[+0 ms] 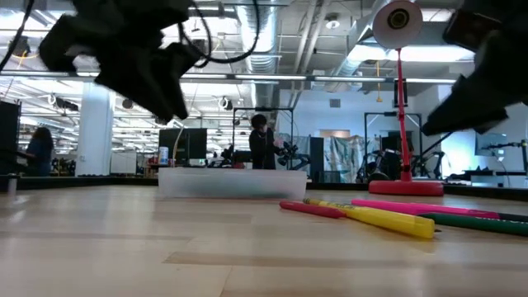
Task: Pick & place school supplies into a supply box
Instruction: Put the black pen into the pink supply box
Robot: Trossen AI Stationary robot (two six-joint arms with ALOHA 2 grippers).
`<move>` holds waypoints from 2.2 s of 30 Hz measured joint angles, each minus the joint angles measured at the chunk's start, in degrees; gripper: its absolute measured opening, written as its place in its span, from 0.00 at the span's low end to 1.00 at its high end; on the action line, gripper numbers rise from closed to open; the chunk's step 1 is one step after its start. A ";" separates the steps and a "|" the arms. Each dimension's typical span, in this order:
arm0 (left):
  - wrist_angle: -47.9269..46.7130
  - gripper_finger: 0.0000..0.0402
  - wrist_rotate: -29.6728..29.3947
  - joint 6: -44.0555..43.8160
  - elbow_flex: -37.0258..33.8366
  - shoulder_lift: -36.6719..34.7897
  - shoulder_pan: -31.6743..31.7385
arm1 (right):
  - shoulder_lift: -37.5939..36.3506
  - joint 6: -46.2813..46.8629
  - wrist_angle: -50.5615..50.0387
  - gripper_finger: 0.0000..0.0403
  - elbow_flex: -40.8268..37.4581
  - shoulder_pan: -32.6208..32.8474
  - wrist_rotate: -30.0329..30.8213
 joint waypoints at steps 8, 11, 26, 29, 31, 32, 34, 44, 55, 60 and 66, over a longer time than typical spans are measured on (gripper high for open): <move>20.89 0.32 -3.06 -0.31 -14.60 -8.08 -2.99 | 6.86 2.90 -0.10 0.29 5.36 2.61 1.45; 24.17 0.32 -3.05 1.71 -16.64 -10.51 -3.20 | 9.39 3.54 -2.03 0.29 8.75 2.75 1.24; 24.25 0.32 -6.62 5.86 -17.43 -13.64 -3.16 | 19.35 18.70 -29.12 0.29 21.42 2.73 0.97; 24.35 0.32 -6.97 6.79 -17.43 -13.64 -3.15 | 20.51 21.15 -30.16 0.29 21.42 2.13 -0.11; 24.47 0.32 -7.09 6.99 -17.43 -13.64 -3.14 | 21.29 21.74 -30.13 0.29 21.42 1.83 -0.52; 24.47 0.32 -7.13 7.08 -17.43 -13.64 -3.12 | 21.65 21.74 -30.11 0.29 21.42 1.64 -0.58; 24.47 0.32 -7.13 7.41 -17.43 -13.64 -3.03 | 22.19 21.90 -29.91 0.29 21.42 1.37 -0.89; 24.46 0.32 -7.13 7.57 -17.43 -13.62 -3.03 | 22.28 22.30 -30.37 0.29 21.39 0.66 -2.28; 24.26 0.32 -7.13 7.56 -17.43 -13.60 -3.03 | 22.23 25.22 -33.28 0.29 21.39 0.18 -4.98; 24.23 0.32 -7.13 7.54 -17.43 -13.60 -3.03 | 22.17 28.57 -35.84 0.27 21.39 0.18 -6.46; 24.21 0.32 -7.10 7.50 -17.43 -13.60 -3.03 | 21.94 34.80 -40.94 0.21 21.63 0.05 -10.38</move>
